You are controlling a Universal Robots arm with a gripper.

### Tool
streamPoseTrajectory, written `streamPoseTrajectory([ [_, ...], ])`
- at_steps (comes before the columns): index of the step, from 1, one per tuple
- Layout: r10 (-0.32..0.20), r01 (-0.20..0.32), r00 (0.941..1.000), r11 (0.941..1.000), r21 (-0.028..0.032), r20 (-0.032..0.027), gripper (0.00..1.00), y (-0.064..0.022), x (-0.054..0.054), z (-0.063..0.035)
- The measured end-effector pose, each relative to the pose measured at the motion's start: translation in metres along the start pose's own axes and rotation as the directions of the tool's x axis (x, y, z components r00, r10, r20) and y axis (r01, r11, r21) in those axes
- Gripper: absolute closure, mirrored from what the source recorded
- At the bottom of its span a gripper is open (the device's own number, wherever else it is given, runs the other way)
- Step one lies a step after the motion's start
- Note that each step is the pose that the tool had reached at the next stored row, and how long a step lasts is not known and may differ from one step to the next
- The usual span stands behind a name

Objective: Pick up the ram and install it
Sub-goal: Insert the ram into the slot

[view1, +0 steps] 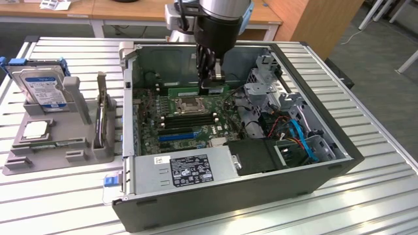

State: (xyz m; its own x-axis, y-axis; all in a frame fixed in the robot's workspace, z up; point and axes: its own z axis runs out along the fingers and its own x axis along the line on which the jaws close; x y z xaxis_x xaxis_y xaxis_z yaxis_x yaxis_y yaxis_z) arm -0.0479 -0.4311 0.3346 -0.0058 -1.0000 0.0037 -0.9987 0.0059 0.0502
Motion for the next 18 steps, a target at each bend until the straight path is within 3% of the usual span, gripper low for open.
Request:
streamPoseTrajectory([
  [9, 0.003, -0.003, 1.0000, 1.0000, 0.0000, 0.0002, 0.86, -0.0004, -0.028, 0.0165],
  [18, 0.004, -0.004, 1.0000, 1.0000, 0.0002, 0.0004, 0.86, 0.0043, -0.020, 0.0331],
])
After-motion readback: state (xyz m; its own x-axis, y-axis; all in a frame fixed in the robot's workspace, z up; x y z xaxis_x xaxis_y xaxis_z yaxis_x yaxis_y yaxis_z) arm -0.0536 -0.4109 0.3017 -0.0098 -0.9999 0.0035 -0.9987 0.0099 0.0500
